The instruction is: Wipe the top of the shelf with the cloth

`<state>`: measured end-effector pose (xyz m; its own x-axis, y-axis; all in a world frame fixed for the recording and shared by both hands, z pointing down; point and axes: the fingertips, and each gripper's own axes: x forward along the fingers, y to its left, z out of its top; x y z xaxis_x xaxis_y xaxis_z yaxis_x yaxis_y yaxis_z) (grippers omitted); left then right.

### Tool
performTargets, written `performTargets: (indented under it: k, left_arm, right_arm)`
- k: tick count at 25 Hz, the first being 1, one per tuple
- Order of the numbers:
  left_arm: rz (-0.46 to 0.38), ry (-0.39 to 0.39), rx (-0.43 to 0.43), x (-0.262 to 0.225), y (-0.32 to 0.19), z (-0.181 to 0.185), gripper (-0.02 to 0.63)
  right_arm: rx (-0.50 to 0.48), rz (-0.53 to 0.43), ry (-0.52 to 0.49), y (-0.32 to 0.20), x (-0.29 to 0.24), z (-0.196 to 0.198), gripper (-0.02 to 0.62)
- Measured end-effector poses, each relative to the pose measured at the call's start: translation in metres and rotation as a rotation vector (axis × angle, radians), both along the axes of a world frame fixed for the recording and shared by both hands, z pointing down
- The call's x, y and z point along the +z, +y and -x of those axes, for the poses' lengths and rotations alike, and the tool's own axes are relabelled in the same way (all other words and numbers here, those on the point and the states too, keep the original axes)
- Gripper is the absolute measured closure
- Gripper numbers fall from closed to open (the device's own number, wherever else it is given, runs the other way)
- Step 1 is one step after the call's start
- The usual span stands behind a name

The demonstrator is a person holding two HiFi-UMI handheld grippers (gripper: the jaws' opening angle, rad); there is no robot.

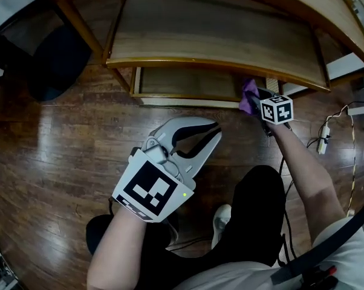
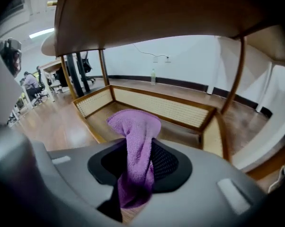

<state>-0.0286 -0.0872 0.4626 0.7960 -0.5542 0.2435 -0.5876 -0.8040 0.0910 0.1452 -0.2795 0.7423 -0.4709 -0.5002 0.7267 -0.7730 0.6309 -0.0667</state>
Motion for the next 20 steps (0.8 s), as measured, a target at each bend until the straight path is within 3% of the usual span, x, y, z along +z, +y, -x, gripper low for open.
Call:
performTargets:
  k: [4,9,11,16,20]
  left_arm:
    - [0.0,0.046,0.004,-0.011,-0.001,-0.006,0.572]
    - [0.045,0.017,0.031,-0.003,0.003,-0.018,0.572]
    - [0.009,0.036,0.031,-0.008,0.002,-0.02,0.572]
    - [-0.003,0.017,-0.028,-0.014,0.007,0.003,0.572]
    - [0.018,0.025,-0.077,-0.011,0.014,0.017,0.572]
  right_arm:
    - [0.098,-0.018,0.119,-0.01,0.002,-0.082,0.471]
    - [0.099,-0.047,0.235,-0.007,-0.005,-0.106,0.47]
    - [0.007,-0.077,0.165,0.001,-0.028,-0.052,0.469]
    - [-0.385,-0.089,-0.115,0.035,-0.068,0.19,0.469]
    - [-0.536,-0.058,-0.218,0.062,-0.068,0.325,0.469]
